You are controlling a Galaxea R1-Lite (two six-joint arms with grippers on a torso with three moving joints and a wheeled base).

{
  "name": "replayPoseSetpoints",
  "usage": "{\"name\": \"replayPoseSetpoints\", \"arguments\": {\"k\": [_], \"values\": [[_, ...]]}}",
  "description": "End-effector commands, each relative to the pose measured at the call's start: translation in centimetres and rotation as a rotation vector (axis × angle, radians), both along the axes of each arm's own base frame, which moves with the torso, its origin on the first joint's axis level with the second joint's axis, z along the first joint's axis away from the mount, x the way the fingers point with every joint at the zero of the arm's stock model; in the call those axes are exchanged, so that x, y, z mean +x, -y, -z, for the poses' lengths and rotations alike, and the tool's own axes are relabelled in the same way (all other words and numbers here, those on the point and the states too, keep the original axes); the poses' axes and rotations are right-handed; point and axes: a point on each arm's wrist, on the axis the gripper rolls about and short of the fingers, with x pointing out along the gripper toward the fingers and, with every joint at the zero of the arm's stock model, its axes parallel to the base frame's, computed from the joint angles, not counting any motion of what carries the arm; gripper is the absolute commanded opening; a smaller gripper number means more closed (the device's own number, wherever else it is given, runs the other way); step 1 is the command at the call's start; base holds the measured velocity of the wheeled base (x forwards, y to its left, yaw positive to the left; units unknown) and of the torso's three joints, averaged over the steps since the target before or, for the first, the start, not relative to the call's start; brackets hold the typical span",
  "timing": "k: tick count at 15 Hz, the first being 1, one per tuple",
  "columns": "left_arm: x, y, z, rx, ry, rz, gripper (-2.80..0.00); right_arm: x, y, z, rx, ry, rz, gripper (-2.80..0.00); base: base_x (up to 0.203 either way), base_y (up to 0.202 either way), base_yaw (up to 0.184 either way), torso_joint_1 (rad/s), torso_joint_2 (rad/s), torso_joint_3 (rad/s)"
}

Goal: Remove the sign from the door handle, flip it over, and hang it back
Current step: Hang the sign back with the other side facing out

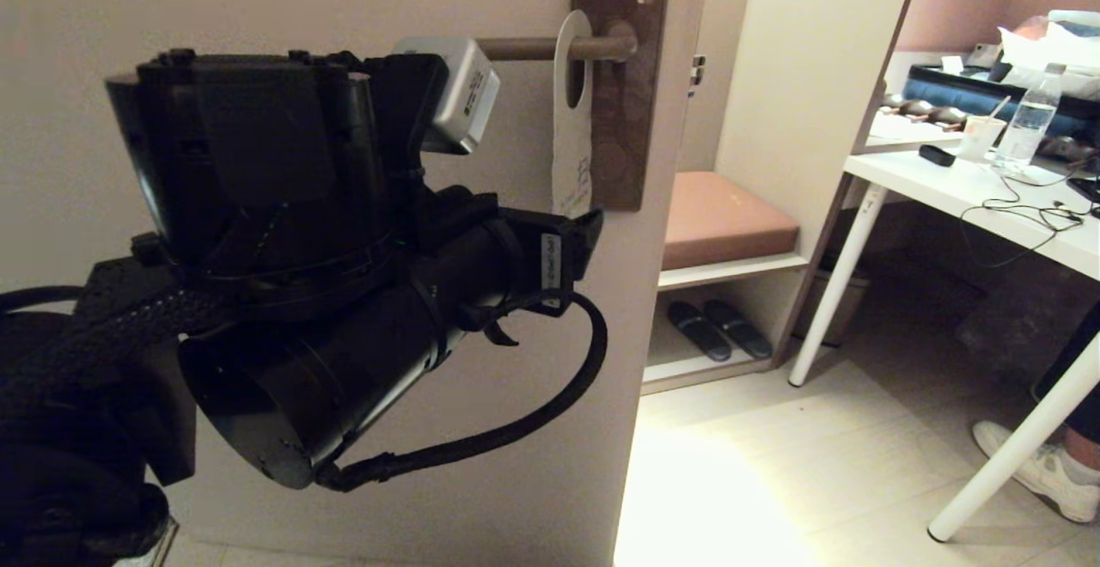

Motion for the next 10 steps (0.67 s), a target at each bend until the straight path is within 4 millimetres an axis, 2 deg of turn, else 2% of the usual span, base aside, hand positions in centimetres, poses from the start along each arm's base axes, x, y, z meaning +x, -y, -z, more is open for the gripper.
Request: {"name": "replayPoseSetpoints", "arguments": {"k": [1, 6, 10], "values": [[-0.3, -0.5, -0.1, -0.005, 0.002, -0.007, -2.8, 0.0, 0.0, 0.0, -0.001, -0.002, -0.001, -2.8, 0.0, 0.0, 0.0, 0.0, 0.0, 0.0], [-0.1, -0.8, -0.3, -0.026, -0.001, -0.022, -2.8, 0.0, 0.0, 0.0, -0.001, -0.002, -0.001, -2.8, 0.0, 0.0, 0.0, 0.0, 0.0, 0.0], [1.1, -1.5, -0.3, -0.023, 0.002, -0.063, -2.8, 0.0, 0.0, 0.0, -0.001, -0.002, -0.001, -2.8, 0.0, 0.0, 0.0, 0.0, 0.0, 0.0]]}}
